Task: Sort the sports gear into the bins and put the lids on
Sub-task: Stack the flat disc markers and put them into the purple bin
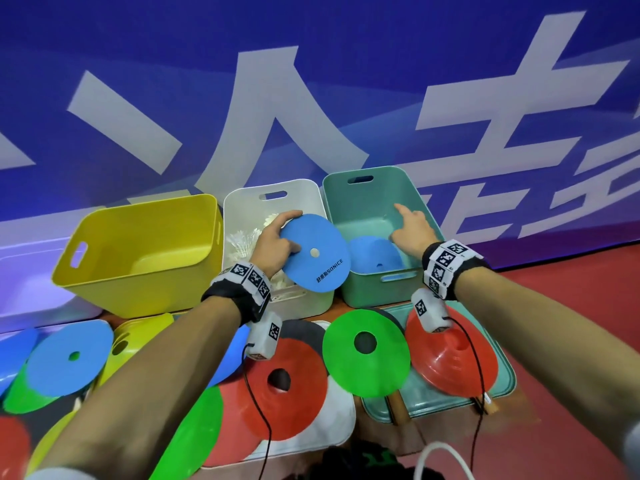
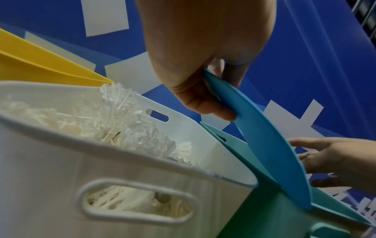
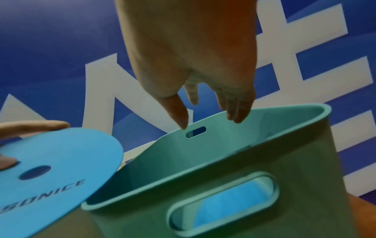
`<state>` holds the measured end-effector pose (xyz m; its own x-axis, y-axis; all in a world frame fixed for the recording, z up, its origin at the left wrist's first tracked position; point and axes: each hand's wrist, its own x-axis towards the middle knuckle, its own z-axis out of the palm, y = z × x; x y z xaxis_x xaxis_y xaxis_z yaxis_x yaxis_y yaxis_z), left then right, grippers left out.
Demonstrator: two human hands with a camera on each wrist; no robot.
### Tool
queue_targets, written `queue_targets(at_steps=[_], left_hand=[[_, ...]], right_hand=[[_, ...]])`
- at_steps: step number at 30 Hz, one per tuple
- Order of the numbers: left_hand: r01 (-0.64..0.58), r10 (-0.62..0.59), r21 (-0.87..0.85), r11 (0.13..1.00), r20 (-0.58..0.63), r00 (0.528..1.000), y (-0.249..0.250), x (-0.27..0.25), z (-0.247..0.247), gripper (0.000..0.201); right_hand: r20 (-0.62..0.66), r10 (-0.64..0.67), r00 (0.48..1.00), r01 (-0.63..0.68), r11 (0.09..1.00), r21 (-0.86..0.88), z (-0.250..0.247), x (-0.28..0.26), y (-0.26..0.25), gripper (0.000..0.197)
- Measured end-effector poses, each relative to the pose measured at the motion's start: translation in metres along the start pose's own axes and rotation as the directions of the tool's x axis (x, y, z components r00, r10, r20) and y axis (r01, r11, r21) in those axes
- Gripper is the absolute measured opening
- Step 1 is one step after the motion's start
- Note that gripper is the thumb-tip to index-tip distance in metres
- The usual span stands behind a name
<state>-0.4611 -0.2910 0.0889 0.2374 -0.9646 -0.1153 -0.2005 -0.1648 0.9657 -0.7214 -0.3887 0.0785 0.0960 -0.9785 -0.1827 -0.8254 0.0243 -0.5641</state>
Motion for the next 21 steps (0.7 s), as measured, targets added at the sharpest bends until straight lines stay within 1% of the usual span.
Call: queue_targets(at_steps=[2,4,7,9,12,13,15,18,21], left_hand=[[0.011,-0.011,-0.02,1.0,0.003,1.0,0.002,0.0,0.003,0.062],[0.013,-0.013,-0.032,0.999,0.012,1.0,0.004,0.0,0.008,0.061],[0.005,-0.003,-0.046,0.999,0.037,0.999,0.008,0.0,0.015,0.062],[-0.005,0.008,-0.054,0.999,0.065,0.998,0.011,0.0,0.022,0.062],[-0.016,0.021,-0.052,0.999,0.094,0.995,0.013,-0.001,0.03,0.062],[-0.015,0.02,-0.05,0.999,0.097,0.995,0.013,-0.001,0.032,0.062],[-0.006,0.009,-0.037,0.999,0.098,0.995,0.013,-0.001,0.034,0.062],[0.002,-0.001,-0.011,1.0,0.111,0.994,0.01,0.0,0.037,0.061],[0.003,-0.007,0.028,1.0,0.118,0.993,0.01,0.002,0.042,0.06]], right_hand=[[0.029,-0.043,0.999,0.043,0.999,0.004,0.002,0.0,-0.002,0.072],[0.082,-0.128,0.988,0.124,0.991,0.048,0.005,-0.003,-0.007,0.072],[0.164,-0.238,0.957,0.216,0.966,0.138,0.008,-0.01,-0.015,0.073],[0.221,-0.287,0.932,0.246,0.949,0.196,0.01,-0.017,-0.021,0.073],[0.301,-0.325,0.896,0.232,0.924,0.305,0.012,-0.022,-0.025,0.076],[0.309,-0.326,0.893,0.225,0.92,0.322,0.011,-0.022,-0.025,0.076],[0.299,-0.306,0.904,0.203,0.922,0.33,0.008,-0.021,-0.024,0.072],[0.274,-0.296,0.915,0.195,0.919,0.342,0.002,-0.018,-0.021,0.06],[0.285,-0.283,0.916,0.168,0.914,0.369,-0.001,-0.016,-0.019,0.069]])
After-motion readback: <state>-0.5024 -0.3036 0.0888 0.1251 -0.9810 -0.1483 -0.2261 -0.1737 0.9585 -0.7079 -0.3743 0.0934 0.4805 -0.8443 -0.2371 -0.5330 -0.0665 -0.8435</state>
